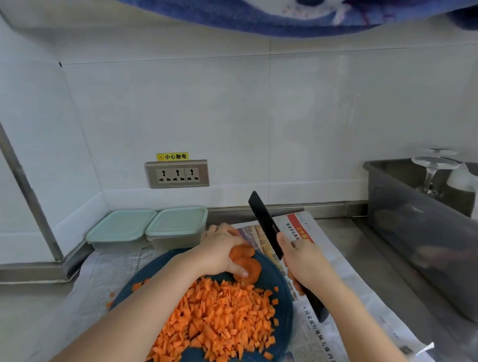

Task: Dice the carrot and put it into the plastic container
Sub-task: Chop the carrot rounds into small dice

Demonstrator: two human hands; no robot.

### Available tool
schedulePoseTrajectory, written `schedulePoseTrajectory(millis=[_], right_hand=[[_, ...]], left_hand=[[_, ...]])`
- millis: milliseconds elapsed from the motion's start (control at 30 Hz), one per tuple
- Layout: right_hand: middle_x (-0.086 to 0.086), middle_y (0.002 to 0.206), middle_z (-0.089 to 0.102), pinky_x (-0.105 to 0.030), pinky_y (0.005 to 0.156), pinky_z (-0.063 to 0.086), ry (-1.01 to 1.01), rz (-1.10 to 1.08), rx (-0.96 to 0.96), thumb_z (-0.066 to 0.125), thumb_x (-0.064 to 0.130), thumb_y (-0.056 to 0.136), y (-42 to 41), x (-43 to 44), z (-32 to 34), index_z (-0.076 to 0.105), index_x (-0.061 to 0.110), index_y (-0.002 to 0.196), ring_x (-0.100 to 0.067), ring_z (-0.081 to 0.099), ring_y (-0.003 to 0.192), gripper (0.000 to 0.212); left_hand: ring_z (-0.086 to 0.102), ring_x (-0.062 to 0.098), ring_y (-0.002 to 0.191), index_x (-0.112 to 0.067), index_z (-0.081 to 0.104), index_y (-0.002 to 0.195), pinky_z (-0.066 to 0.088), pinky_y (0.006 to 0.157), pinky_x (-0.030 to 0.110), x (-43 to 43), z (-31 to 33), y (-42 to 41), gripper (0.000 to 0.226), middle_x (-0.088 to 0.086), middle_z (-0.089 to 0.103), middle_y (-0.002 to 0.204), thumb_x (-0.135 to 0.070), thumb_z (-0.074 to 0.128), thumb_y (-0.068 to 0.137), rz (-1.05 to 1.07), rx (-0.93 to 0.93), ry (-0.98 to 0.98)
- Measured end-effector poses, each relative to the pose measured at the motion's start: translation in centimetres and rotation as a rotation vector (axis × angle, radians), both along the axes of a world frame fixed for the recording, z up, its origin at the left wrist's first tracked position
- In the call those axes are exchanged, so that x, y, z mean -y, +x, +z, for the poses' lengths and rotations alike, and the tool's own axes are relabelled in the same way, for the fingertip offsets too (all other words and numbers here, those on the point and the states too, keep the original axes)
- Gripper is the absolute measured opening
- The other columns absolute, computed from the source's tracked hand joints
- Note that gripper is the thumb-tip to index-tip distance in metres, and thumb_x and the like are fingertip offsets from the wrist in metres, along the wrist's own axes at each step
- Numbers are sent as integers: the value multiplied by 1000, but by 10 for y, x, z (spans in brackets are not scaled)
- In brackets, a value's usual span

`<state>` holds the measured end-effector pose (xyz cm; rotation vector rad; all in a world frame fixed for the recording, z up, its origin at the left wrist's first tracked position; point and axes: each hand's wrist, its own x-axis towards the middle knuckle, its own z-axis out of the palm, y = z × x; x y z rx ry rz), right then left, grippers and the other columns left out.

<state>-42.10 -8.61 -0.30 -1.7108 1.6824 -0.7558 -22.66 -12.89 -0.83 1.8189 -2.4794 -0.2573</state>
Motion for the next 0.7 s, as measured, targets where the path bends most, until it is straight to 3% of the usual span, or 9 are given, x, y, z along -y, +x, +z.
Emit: schedulePoseTrajectory(millis=[100,233,333,433,567,633,700], right_hand=[[0,57,50,-22,50,41,-54,4,-67,25,49,101,3,0,-5,51,13,68,-10,47,46,55],[1,56,48,-15,42,34,-80,23,-102,24,48,102,3,1,-7,50,15,66,-7,44,44,55],[0,57,50,-15,42,36,-86,16,-105,24,48,102,2,2,-8,52,15,69,-8,46,44,55],[-1,55,51,-14,39,37,-72,11,-56,24,50,101,2,2,-9,51,14,69,-7,47,39,55],[-2,54,51,-15,38,38,-62,-1,18,26,49,101,2,1,-11,51,13,71,-6,46,34,53],[-2,55,51,-16,40,40,-60,-8,28,26,49,101,3,2,-12,52,11,73,-8,48,36,54],[-2,55,51,-15,39,41,-50,-14,39,27,49,101,4,2,-13,53,11,74,-7,49,36,53]], left_hand=[[21,25,127,-42,50,132,25,106,42,3,4,-4,57,1,32,138,-52,68,78,-76,75,61],[31,21,122,-30,52,128,35,99,38,6,7,-10,58,0,41,133,-44,74,76,-111,55,35],[48,16,112,-25,52,122,43,89,32,0,8,-14,49,-2,53,125,-31,74,79,-115,-86,73],[57,15,105,-25,54,120,50,90,36,-1,13,-7,41,-1,59,122,-27,71,83,-82,-235,76],[57,16,105,-15,54,126,50,85,27,4,27,17,39,4,60,120,-18,65,89,124,-535,24],[54,14,101,-11,54,127,48,74,17,6,25,24,36,7,59,121,-14,61,92,167,-575,26],[52,13,105,-12,50,132,46,77,16,7,19,26,39,7,56,126,-15,58,94,173,-535,46]])
